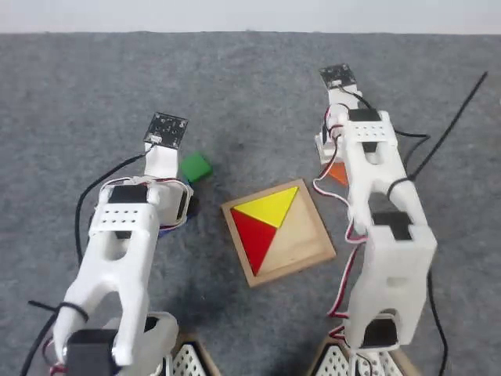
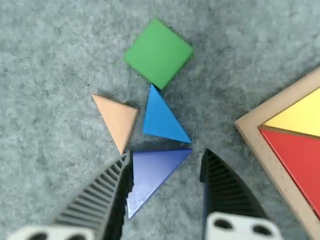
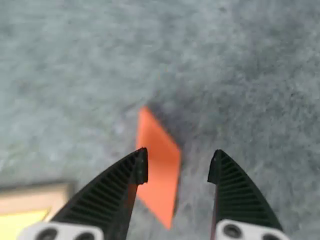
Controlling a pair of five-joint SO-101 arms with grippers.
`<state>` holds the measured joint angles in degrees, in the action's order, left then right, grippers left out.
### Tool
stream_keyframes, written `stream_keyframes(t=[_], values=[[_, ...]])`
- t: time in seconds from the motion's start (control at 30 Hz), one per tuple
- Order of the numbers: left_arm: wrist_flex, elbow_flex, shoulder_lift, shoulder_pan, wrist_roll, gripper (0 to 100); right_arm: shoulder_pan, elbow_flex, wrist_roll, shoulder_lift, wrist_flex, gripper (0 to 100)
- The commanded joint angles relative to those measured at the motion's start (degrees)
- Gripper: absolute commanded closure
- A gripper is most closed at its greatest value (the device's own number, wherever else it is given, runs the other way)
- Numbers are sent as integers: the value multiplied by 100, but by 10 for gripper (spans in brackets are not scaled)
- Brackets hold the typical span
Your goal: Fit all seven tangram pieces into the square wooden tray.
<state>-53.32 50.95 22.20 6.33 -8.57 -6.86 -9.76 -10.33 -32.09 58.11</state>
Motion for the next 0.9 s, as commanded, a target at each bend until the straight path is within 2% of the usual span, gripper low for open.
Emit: stream_keyframes(t=[0.0,0.37,0.5,0.6,0.87], values=[[123,-189,-26,18,-26,793,48,-527,44,-277,57,824],[123,-198,-26,35,-18,793,-22,-554,62,-444,840,862],[123,-198,-26,35,-18,793,4,-536,123,-453,1473,838],[123,-198,-26,26,-18,793,338,-563,545,-453,1516,839],[123,-198,-26,35,-9,793,1235,-563,747,-391,1534,842]])
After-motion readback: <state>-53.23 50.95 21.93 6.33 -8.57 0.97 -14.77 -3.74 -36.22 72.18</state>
